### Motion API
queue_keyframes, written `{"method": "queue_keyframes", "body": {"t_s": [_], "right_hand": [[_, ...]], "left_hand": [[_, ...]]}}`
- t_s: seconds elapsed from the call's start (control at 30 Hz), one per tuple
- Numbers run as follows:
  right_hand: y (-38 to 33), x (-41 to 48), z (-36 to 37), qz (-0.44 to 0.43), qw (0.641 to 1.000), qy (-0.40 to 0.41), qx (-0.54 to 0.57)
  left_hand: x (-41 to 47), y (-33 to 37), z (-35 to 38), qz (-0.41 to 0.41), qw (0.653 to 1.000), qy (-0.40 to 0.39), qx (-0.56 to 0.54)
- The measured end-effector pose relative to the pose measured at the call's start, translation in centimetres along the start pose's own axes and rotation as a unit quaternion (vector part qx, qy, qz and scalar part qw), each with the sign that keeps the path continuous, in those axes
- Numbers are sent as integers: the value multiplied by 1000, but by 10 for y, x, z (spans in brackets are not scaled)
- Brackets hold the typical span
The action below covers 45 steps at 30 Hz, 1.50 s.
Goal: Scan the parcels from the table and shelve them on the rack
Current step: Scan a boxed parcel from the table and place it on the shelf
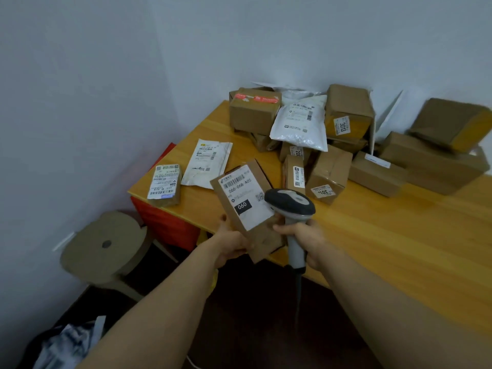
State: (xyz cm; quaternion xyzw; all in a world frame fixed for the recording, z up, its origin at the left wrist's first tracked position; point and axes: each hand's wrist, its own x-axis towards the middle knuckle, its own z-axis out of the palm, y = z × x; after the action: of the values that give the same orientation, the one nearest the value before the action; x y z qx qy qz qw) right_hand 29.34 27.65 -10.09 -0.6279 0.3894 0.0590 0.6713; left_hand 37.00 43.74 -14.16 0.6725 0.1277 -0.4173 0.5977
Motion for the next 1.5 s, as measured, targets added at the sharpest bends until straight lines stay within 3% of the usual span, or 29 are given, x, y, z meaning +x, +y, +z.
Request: {"method": "queue_keyframes", "body": {"t_s": [0.2,0.53,0.63,0.8,1.1,1.5], "right_hand": [[30,-89,-26,-40,999,-12,15],[69,-295,-113,-151,986,-72,8],[74,-350,-135,-172,979,-108,14],[80,-415,-164,-204,975,-80,33],[80,-475,-192,-235,970,-35,46],[78,-480,-191,-245,968,-18,53]], "left_hand": [[-94,-17,11,21,999,-40,-14],[-276,-83,63,169,979,71,92],[-318,-92,84,192,972,81,112],[-364,-96,118,221,965,63,129],[-389,-90,142,241,955,43,169],[-392,-82,134,231,957,35,173]]}}
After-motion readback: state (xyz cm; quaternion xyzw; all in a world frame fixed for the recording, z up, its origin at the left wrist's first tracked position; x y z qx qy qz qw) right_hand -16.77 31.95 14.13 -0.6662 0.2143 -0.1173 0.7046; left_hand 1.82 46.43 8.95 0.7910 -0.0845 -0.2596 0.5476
